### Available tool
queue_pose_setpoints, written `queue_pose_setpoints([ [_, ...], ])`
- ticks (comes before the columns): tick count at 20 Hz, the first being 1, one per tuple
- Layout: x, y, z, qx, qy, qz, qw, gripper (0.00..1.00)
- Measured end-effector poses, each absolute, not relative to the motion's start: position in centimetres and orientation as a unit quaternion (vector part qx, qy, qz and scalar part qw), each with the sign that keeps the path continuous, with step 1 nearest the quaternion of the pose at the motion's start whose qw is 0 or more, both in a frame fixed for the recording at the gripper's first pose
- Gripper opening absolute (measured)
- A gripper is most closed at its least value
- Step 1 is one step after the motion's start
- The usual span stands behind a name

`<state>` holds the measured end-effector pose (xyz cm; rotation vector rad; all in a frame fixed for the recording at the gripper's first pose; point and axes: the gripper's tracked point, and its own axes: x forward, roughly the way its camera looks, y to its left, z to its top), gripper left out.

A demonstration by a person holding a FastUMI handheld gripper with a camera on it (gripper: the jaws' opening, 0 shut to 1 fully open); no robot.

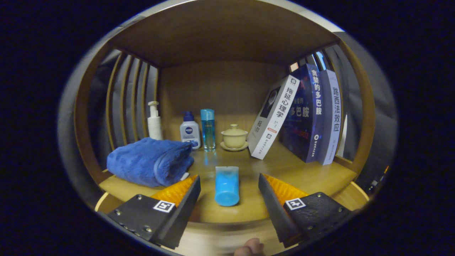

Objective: Pull open the drawer, take out the items inside it, and place them on the countertop above the cabinet.

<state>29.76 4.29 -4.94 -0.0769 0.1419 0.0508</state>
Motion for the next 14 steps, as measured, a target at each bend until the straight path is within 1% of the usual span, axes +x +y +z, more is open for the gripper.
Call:
queue_pose_setpoints([
  [4, 24.2, 4.1, -3.6, -0.014, 0.087, 0.036, 0.995, 0.97],
  [6, 21.7, 4.3, -2.8, 0.016, 0.091, 0.053, 0.994, 0.97],
  [10, 16.5, 3.3, -1.7, 0.033, 0.075, 0.064, 0.995, 0.98],
  [14, 11.2, 1.7, -0.9, 0.047, 0.049, 0.060, 0.996, 0.99],
])
